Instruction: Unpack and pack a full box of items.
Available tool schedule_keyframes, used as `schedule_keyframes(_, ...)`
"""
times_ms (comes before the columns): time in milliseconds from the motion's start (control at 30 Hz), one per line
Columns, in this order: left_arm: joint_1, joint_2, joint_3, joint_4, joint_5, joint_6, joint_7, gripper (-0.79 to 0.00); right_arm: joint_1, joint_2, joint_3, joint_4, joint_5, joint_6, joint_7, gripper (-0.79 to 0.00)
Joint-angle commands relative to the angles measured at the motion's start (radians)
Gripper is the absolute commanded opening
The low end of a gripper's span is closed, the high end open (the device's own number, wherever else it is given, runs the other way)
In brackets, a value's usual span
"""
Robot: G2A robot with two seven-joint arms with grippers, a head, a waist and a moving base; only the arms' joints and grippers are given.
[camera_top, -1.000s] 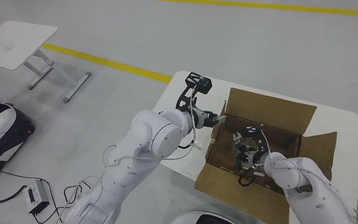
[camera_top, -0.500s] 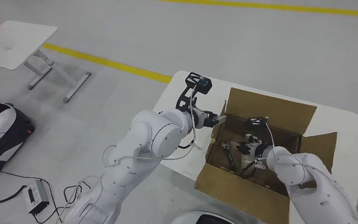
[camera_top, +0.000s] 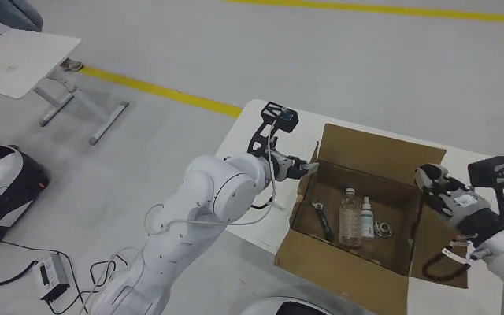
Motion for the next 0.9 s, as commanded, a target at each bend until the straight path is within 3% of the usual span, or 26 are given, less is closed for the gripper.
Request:
schedule_keyframes(0,0.000,0.000,0.000,0.000,0.000,0.000,0.000,0.000,-0.070,0.006,0.129,-0.013,0.042,-0.070,-0.033,-0.785)
schedule_keyframes(300,0.000,0.000,0.000,0.000,0.000,0.000,0.000,0.000,-0.305,0.011,0.518,0.037,0.258,-0.229,-0.107,-0.785)
schedule_keyframes(467,0.000,0.000,0.000,0.000,0.000,0.000,0.000,0.000,-0.391,0.008,0.624,0.103,0.315,-0.265,-0.121,-0.785)
schedule_keyframes(633,0.000,0.000,0.000,0.000,0.000,0.000,0.000,0.000,-0.411,0.009,0.594,0.170,0.308,-0.275,-0.117,-0.785)
schedule_keyframes(833,0.040,0.002,0.001,0.020,0.011,-0.028,0.063,0.000,-0.373,0.012,0.459,0.228,0.265,-0.272,-0.107,-0.785)
schedule_keyframes(867,0.047,0.002,0.000,0.022,0.013,-0.031,0.070,-0.077,-0.364,0.012,0.439,0.233,0.254,-0.269,-0.106,-0.785)
